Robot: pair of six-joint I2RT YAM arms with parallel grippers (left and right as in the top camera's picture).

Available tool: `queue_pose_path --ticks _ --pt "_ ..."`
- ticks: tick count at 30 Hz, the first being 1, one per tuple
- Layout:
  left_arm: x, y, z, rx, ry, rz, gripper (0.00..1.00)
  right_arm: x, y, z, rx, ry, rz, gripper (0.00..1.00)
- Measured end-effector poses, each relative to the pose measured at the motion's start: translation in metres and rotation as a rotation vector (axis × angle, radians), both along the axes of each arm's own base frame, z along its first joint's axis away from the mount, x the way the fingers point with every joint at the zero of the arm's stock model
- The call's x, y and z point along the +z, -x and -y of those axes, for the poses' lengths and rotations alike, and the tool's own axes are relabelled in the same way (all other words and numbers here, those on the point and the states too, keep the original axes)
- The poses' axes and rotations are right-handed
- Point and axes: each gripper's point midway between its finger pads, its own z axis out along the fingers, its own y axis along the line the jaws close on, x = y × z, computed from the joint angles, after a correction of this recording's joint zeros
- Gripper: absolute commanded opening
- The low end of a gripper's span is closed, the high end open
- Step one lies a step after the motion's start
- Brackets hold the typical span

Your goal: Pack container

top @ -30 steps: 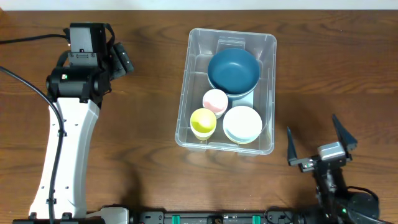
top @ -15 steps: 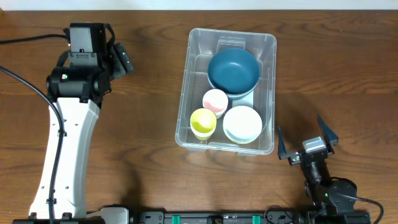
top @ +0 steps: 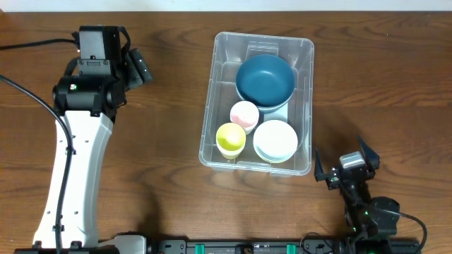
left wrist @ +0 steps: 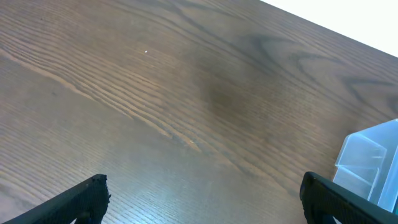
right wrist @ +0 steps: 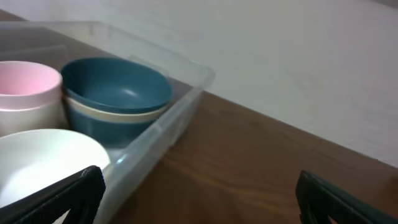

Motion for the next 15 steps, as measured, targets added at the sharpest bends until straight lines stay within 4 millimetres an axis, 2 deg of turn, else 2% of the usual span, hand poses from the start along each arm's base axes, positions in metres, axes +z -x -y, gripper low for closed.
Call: queue_pose_path --ticks 15 --pt "-0.0001 0.0001 0.0000 0.000 0.000 0.000 0.98 -0.0006 -0.0010 0.0054 -0.032 0.006 -0.001 0.99"
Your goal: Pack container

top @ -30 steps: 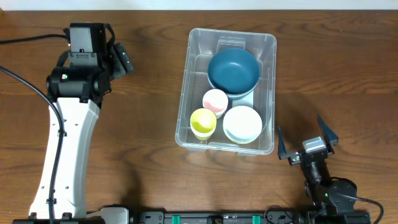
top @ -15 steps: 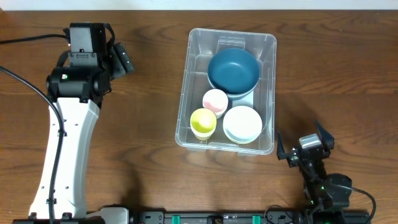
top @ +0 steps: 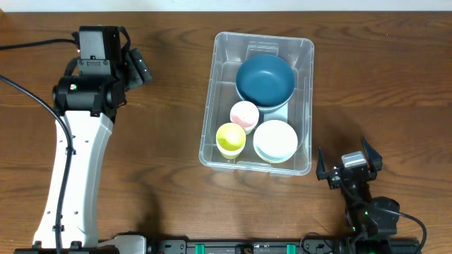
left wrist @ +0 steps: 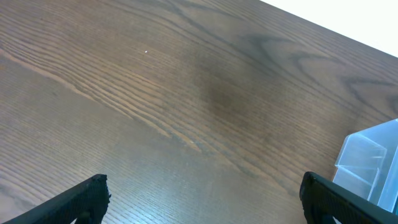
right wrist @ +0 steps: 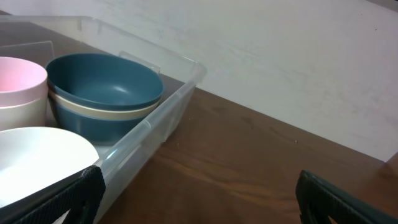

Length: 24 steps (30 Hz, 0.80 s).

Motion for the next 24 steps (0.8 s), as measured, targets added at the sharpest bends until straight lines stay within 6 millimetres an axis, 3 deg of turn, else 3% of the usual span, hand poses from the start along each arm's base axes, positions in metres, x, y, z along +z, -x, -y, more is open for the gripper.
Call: queue_pose_path --ticks 20,24 --pt "0.001 0.000 0.000 0.000 0.000 0.002 0.98 0.000 0.000 0.000 0.000 0.000 0.000 0.99" --pt "0.016 0.007 0.000 0.000 0.002 0.045 0.98 0.000 0.000 0.000 0.000 0.000 0.000 0.99"
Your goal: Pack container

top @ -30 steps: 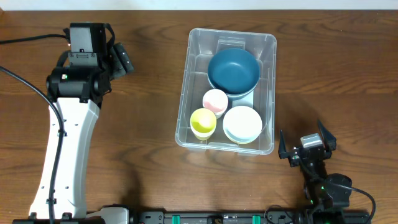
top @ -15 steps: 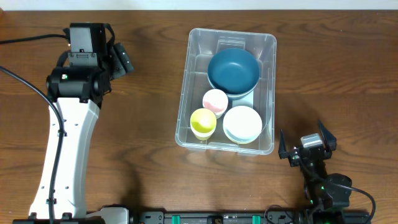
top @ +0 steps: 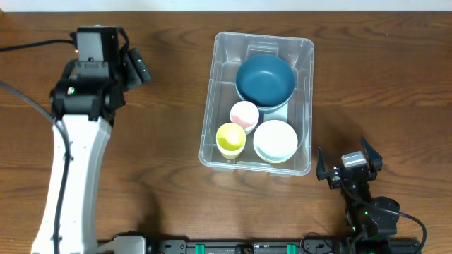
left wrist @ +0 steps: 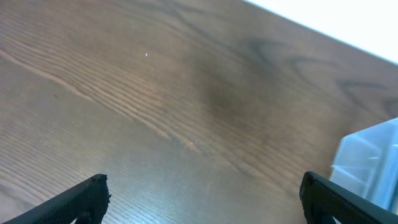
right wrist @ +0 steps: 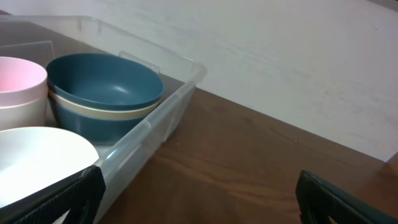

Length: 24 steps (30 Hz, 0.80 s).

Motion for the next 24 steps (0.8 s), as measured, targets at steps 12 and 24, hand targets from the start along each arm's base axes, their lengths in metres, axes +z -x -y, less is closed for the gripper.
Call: queue_pose_path --ticks 12,24 --pt "0.167 0.228 -0.007 -0.004 0.015 0.665 0.98 0.000 0.000 0.001 -0.004 0.000 -0.001 0.99" --pt "0.077 0.311 -0.010 -0.007 0.018 0.705 0.98 0.000 0.000 0.001 -0.008 0.001 -0.001 0.99"
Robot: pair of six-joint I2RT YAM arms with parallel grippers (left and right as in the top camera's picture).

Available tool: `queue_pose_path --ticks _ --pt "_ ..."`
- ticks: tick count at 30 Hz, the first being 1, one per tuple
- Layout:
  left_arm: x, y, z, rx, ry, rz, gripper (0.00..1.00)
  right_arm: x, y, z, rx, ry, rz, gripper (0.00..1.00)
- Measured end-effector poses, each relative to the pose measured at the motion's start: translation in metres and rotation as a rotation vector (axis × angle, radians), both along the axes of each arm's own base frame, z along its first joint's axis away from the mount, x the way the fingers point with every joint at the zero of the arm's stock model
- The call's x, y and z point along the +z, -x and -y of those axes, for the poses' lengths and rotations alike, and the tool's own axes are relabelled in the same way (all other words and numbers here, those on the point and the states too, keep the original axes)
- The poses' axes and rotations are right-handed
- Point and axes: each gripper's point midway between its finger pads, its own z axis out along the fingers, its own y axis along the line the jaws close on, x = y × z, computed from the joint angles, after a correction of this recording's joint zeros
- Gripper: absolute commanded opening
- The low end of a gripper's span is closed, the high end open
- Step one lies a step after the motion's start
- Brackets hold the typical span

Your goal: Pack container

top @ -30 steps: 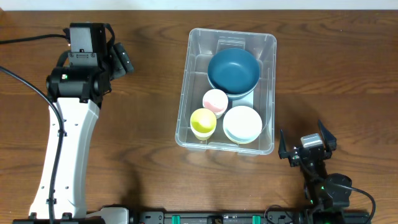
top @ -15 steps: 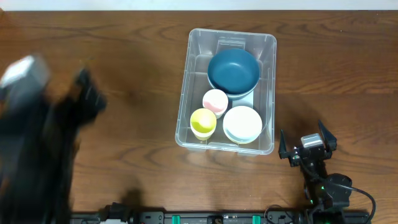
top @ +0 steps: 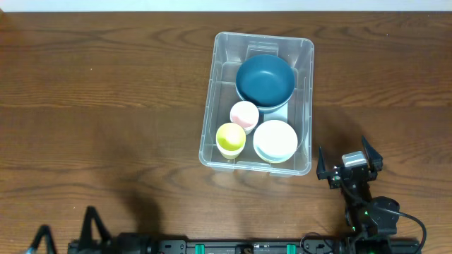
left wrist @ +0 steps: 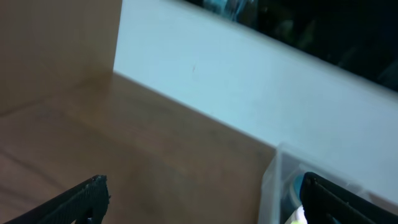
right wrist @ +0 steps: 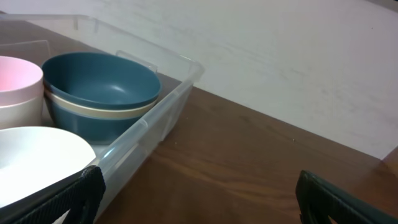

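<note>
The clear plastic container (top: 210, 106) stands at mid table. Inside it are a dark blue bowl (top: 265, 77) stacked on a pale one, a pink cup (top: 244, 114), a yellow cup (top: 230, 137) and a white bowl (top: 275, 140). My right gripper (top: 344, 162) rests open just off the container's near right corner; its wrist view shows the rim (right wrist: 155, 118), the blue bowl (right wrist: 102, 78) and the white bowl (right wrist: 37, 149). My left gripper (top: 66, 229) sits open at the near left edge, and its wrist view catches the container's wall (left wrist: 273, 180) far off.
Bare brown wood lies all round the container. A white wall (left wrist: 249, 81) rises behind the table's far edge. A tan panel (left wrist: 56, 50) stands at the left in the left wrist view.
My left arm has gone from the far left of the table to the near left edge, where only its fingertips show. Its camera now looks low across the table. The right gripper has stayed put.
At first my left arm stretched up the left side, its open gripper above bare wood, and the right gripper stood open near the container's corner. The right gripper drew back slightly, then held. The left arm stayed until now, when it sits at the near edge. The container's contents have not changed.
</note>
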Motion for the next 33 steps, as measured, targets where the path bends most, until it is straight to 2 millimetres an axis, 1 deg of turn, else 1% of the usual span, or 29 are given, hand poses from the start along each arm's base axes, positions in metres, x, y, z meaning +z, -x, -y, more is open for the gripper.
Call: queue_pose_path --ticks 2,3,7,10,12,17,21,26,31,33 --pt "-0.023 -0.009 0.000 -0.001 0.000 -0.049 0.98 0.000 0.000 0.000 0.000 0.000 0.000 0.99" --pt "-0.038 -0.015 0.001 0.000 0.003 -0.081 0.98 0.000 0.000 0.000 0.000 0.000 0.000 0.99" --pt "-0.076 -0.037 0.002 -0.002 0.006 -0.145 0.98 0.000 0.000 0.000 0.000 0.000 0.000 0.99" --pt "-0.088 -0.058 0.003 -0.005 0.008 -0.143 0.98 0.000 0.000 0.000 0.000 0.000 0.000 0.99" --pt "-0.090 -0.073 0.004 -0.009 0.009 -0.115 0.98 0.000 0.000 0.000 0.000 0.000 0.000 0.99" --pt "-0.098 -0.117 0.007 -0.019 0.007 -0.002 0.98 0.000 0.000 0.000 0.000 0.000 0.000 0.99" --pt "-0.118 -0.147 0.014 -0.060 -0.023 0.060 0.98 0.000 0.000 0.000 -0.001 0.000 0.000 0.99" --pt "-0.141 -0.168 0.028 -0.143 -0.108 0.105 0.98 0.000 0.000 0.000 -0.001 0.000 0.000 0.99" --pt "-0.168 -0.175 0.036 -0.196 -0.190 0.061 0.98 0.000 0.000 0.000 -0.002 0.000 0.000 0.99" --pt "-0.174 -0.176 0.037 -0.206 -0.216 0.046 0.98 0.000 0.000 0.000 -0.002 0.000 0.000 0.99"
